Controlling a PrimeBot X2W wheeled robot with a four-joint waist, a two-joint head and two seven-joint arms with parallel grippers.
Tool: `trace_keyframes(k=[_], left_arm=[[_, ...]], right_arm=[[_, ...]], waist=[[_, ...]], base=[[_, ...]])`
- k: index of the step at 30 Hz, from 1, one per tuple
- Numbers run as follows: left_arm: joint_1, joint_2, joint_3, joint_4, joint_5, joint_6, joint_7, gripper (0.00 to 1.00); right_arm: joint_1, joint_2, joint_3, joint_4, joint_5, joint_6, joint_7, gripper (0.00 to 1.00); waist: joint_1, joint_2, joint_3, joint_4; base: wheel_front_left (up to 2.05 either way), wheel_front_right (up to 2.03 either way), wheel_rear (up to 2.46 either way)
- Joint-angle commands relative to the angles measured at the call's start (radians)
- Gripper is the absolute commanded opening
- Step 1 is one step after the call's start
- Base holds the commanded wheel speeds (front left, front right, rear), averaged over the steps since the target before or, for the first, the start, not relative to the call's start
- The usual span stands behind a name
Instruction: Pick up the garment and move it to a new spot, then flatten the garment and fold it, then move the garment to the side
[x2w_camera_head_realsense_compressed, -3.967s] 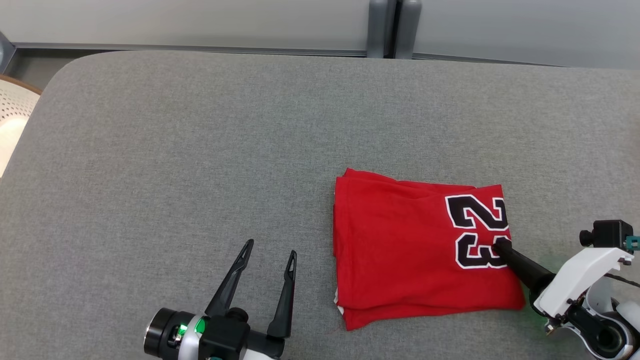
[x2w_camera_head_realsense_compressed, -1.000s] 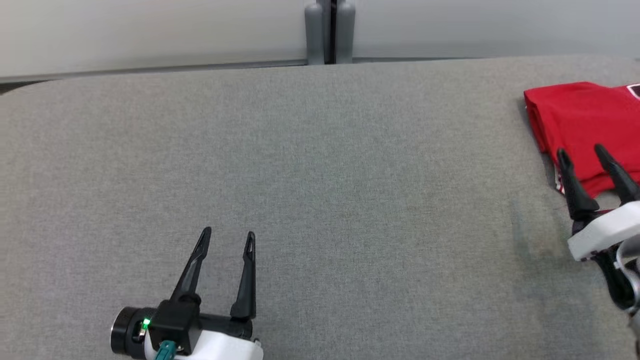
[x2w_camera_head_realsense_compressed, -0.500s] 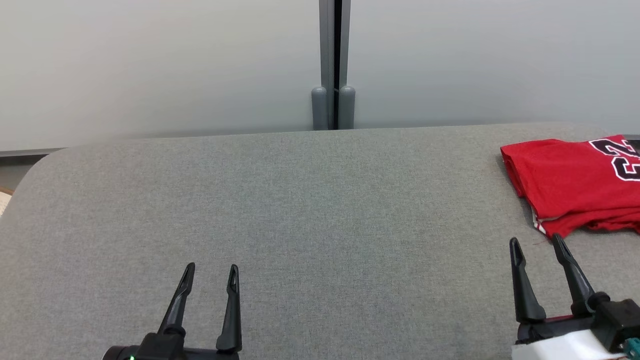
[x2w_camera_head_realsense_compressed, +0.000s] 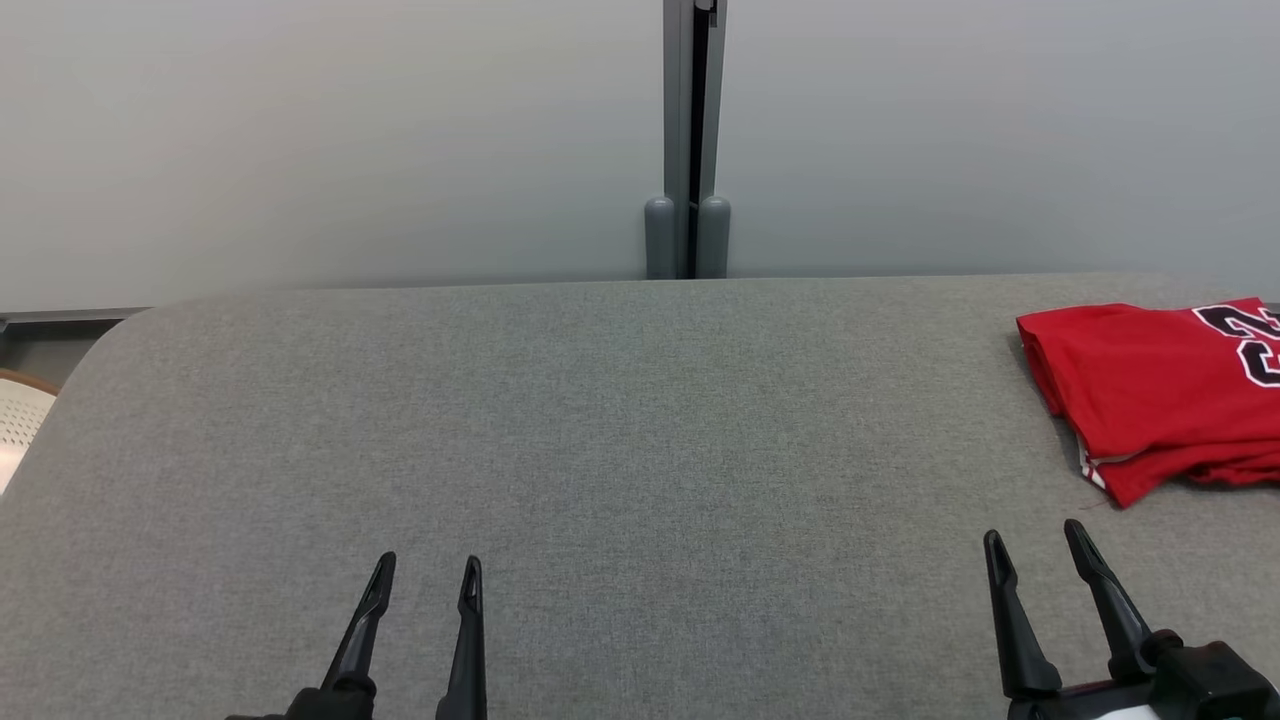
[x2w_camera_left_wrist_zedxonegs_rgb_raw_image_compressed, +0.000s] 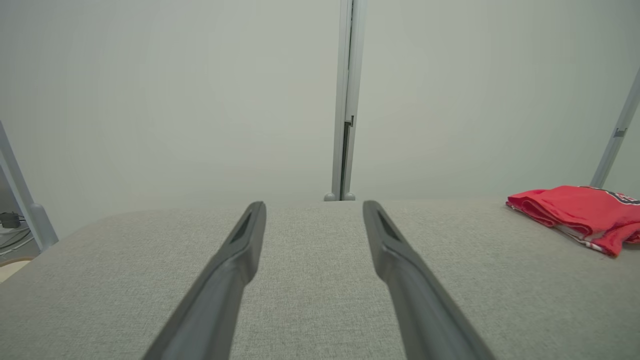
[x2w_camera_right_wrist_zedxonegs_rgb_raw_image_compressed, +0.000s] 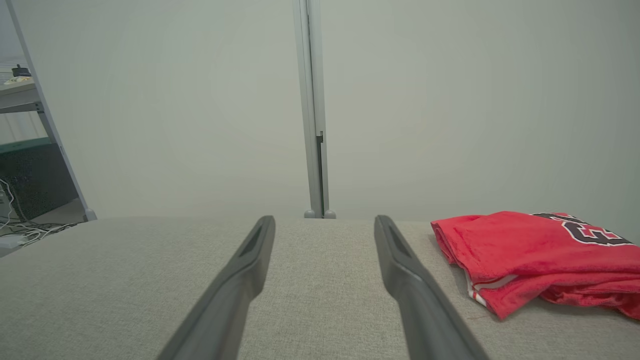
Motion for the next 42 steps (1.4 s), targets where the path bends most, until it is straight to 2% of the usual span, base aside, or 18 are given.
trace_keyframes(k=[1,7,8,12,25,42], left_arm=[[0.004,0.003,-0.002,0.0,0.008,-0.007,0.0,1.0],[0.009,0.003,-0.005,0.007,0.012,-0.004,0.0,1.0],[0.002,0.0,-0.007,0.01,0.004,-0.003,0.0,0.0],[0.011,-0.001,-0.01,0.025,-0.01,-0.003,0.001,0.0],[-0.041,0.018,0.029,0.059,-0.288,-0.041,0.049,0.0],[-0.104,0.033,0.073,0.113,-0.583,-0.09,0.105,0.0]], right_arm=[[0.004,-0.004,-0.002,-0.003,0.001,-0.001,-0.001,1.0],[0.018,-0.008,0.011,0.01,0.013,-0.001,-0.001,1.0],[0.013,-0.001,0.011,0.013,0.012,0.0,0.0,0.0],[0.024,0.005,0.013,0.03,0.025,0.0,0.001,0.0],[-0.021,0.0,-0.012,0.047,0.291,0.0,0.054,0.0],[-0.07,-0.001,-0.042,0.068,0.575,0.0,0.114,0.0]], waist=[[0.0,-0.0001,0.001,0.005],[0.0,-0.0001,-0.004,0.018],[0.0,-0.0001,-0.003,0.017],[0.0,-0.0001,-0.003,0.017],[0.0,-0.0001,0.003,0.012],[0.0,-0.0001,0.011,0.005]], base=[[0.0,0.0,0.0],[0.0,0.0,0.0],[0.0,0.0,0.0],[0.0,0.0,0.0],[0.0,0.0,0.0],[0.0,0.0,0.0]])
